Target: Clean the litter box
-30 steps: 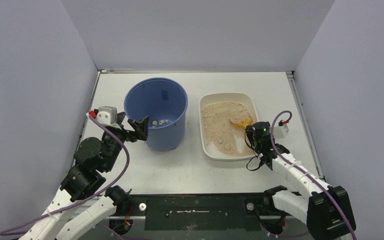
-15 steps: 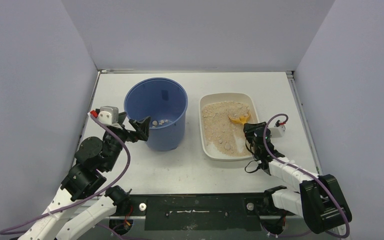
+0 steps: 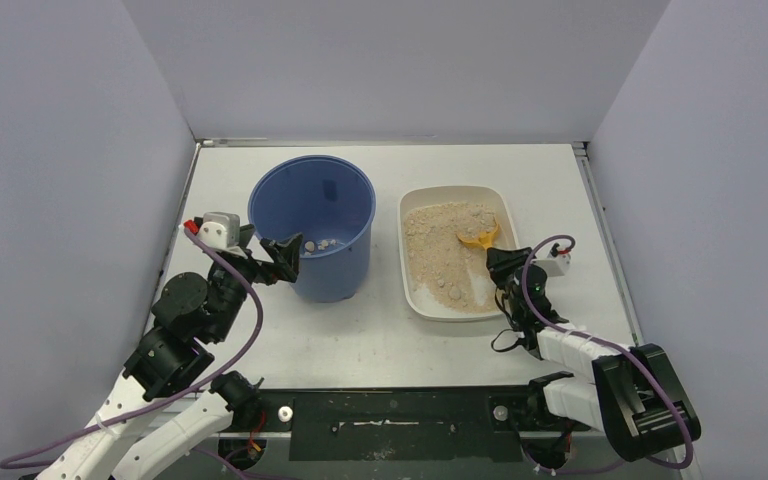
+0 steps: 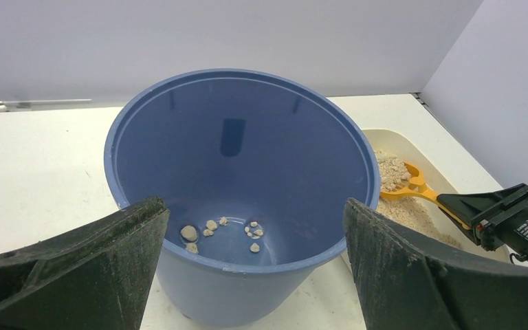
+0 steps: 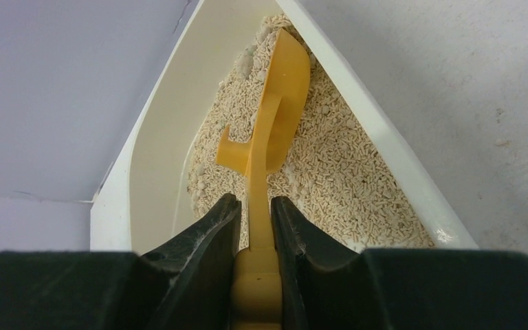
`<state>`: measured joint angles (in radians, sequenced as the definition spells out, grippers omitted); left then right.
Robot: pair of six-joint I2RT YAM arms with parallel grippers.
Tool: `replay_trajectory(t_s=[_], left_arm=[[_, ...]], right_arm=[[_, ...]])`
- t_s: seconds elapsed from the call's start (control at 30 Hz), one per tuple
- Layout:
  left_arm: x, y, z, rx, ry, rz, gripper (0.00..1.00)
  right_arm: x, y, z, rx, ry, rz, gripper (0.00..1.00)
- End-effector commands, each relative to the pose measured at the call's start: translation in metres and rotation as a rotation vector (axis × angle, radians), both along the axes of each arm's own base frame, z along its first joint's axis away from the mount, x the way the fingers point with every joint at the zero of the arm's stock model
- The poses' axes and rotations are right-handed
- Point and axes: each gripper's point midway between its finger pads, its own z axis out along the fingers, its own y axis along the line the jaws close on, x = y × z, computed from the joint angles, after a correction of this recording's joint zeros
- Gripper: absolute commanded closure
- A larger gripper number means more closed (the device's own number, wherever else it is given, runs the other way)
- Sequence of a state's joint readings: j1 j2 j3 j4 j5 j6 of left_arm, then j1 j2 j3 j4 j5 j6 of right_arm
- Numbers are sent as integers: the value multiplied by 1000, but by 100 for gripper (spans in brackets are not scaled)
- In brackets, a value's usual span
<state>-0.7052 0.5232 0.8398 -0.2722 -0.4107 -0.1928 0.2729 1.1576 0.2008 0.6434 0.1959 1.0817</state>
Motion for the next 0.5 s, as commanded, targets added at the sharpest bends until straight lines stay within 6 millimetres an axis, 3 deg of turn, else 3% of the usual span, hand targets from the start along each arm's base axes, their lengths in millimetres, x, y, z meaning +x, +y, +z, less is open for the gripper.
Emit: replay_trajectory(t_s=[0.0,0.47], left_arm=[[1,-5,11,-14,-41,-19,3],[1,-5,11,-13,-43,-22,3]], right_arm=[[3,5,25,26,-127,39,100],[-11,6,47,101,-219,61,100]])
